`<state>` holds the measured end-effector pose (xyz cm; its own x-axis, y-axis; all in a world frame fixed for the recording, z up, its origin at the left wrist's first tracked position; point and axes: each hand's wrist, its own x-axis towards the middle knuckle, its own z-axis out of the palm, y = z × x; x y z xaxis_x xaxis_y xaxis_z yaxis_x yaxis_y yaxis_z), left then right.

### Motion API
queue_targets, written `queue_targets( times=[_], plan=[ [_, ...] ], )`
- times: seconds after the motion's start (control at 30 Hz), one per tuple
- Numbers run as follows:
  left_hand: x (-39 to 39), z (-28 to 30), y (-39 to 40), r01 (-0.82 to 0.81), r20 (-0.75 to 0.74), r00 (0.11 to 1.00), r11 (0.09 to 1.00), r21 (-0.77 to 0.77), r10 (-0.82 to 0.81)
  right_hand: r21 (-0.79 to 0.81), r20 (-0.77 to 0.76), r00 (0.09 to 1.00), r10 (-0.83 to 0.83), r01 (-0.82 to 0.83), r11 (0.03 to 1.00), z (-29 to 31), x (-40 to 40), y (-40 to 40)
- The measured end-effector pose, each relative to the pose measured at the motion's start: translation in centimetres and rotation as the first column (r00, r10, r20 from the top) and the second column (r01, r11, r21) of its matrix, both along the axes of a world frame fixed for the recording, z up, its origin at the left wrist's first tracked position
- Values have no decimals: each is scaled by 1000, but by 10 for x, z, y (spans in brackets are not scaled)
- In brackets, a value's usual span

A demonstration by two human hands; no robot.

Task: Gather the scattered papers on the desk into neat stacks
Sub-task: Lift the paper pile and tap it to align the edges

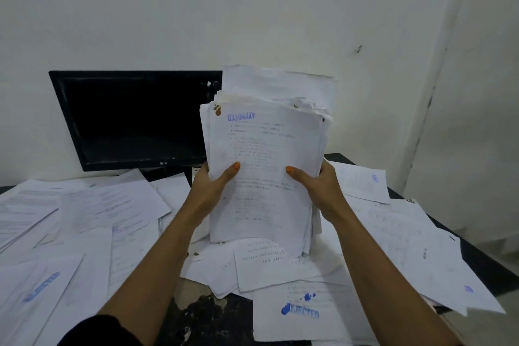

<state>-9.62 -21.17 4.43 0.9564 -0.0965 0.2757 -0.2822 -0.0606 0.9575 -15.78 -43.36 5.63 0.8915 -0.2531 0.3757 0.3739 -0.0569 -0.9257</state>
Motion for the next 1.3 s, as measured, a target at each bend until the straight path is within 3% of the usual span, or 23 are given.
queue_targets(
  times=[0.03, 0.1, 0.17, 0.23, 0.27, 0.33, 0.43, 0.57, 0.63, 0.7, 0.87, 0.93, 1.03, 1.07, 1.13, 1.2, 1.27, 1.3],
  plan=[
    [1, 4, -1, -53, 33, 998, 998, 27, 52, -7, 2, 1000, 0, 0, 1000, 0, 0, 0],
    [-1, 20, -5, -277, 252, 936, 957, 89, 247, -31, 1, 1000, -1, 1, 1000, 2, 0, 0],
    [-9, 48, -13, -490, 569, 738, 868, 83, 362, -44, -3, 1000, 1, -1, 999, 3, 0, 1],
    [-20, 82, -27, -555, 790, 539, 829, 71, 293, -59, -9, 1000, -10, 9, 998, 5, -2, 3],
    [-26, 99, -36, -561, 850, 480, 821, 105, 219, -67, -10, 1000, -19, 18, 998, 5, -3, 4],
    [-28, 125, -52, -558, 891, 449, 799, 224, 64, -85, -13, 999, -38, 37, 996, 5, -4, 3],
    [-23, 147, -65, -585, 873, 482, 712, 389, -82, -96, -35, 999, -40, 37, 995, 6, -6, 2],
    [-15, 149, -65, -536, 709, 650, 496, 683, -272, -78, -29, 1000, -5, 3, 997, 11, -10, 0],
    [-15, 142, -62, -492, 680, 671, 508, 707, -296, -87, -41, 999, -9, 6, 996, 13, -10, 0],
    [-16, 136, -61, -513, 731, 627, 565, 647, -268, -88, -45, 999, -25, 21, 996, 13, -10, 1],
    [-22, 132, -56, -513, 718, 631, 536, 670, -295, -59, 1, 1000, -20, 20, 998, 12, -11, 5],
    [-18, 131, -49, -587, 784, 588, 561, 583, -199, -39, 19, 999, -42, 42, 998, 12, -11, 8],
    [-7, 117, -23, -693, 831, 544, 621, 367, 115, 11, 36, 998, -48, 47, 999, 14, -11, 7],
    [-5, 110, -12, -684, 795, 561, 671, 288, 230, 26, 36, 998, -45, 44, 999, 15, -11, 5],
    [4, 90, 8, -550, 607, 715, 815, 182, 346, 66, 41, 998, -39, 36, 997, 20, -11, 0],
    [7, 70, 22, -233, 340, 922, 967, 100, 187, 111, 61, 998, -22, 15, 994, 24, -9, -3],
    [2, 55, 23, 66, 145, 987, 998, 13, -67, 146, 78, 997, -5, -7, 989, 27, -8, -3],
    [1, 47, 21, 124, 82, 989, 992, -19, -122, 161, 81, 997, 5, -18, 987, 27, -7, -3]
  ],
)
